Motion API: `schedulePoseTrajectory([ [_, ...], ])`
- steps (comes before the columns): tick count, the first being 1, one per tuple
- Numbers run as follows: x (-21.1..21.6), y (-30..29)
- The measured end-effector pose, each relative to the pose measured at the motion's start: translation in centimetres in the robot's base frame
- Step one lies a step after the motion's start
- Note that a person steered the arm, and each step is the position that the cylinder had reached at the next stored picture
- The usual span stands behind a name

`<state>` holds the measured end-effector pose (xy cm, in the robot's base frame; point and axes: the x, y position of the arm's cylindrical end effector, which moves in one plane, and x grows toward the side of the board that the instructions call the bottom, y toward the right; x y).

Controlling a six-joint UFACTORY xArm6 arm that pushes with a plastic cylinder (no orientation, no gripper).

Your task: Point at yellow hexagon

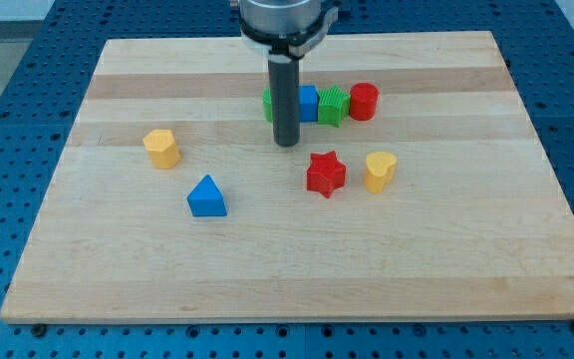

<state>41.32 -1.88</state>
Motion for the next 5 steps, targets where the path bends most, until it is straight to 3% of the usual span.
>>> schedulePoseTrajectory([
  [1,2.1,-0.2],
  [5,2.7,-8.2],
])
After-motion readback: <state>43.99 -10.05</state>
